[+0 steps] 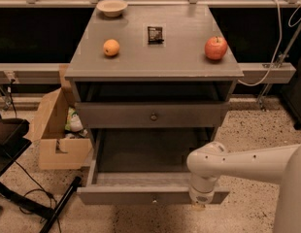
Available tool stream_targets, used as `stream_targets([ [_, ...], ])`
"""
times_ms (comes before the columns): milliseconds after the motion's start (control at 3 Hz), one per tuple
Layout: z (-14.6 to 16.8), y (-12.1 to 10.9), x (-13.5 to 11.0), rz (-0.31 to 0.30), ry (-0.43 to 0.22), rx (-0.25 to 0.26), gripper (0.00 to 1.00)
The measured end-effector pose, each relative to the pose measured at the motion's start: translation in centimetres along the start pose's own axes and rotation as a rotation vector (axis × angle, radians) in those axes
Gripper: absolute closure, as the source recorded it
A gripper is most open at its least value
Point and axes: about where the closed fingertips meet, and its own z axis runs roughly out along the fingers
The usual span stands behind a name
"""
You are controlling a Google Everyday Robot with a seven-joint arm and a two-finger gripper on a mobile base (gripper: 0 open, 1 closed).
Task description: Open middle drawer
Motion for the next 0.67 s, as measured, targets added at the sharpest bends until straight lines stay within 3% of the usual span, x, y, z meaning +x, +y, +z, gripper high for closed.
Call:
stream_targets([
  [667,0.0,0.0,0.0,0.0,0.0,0.0,0.59],
])
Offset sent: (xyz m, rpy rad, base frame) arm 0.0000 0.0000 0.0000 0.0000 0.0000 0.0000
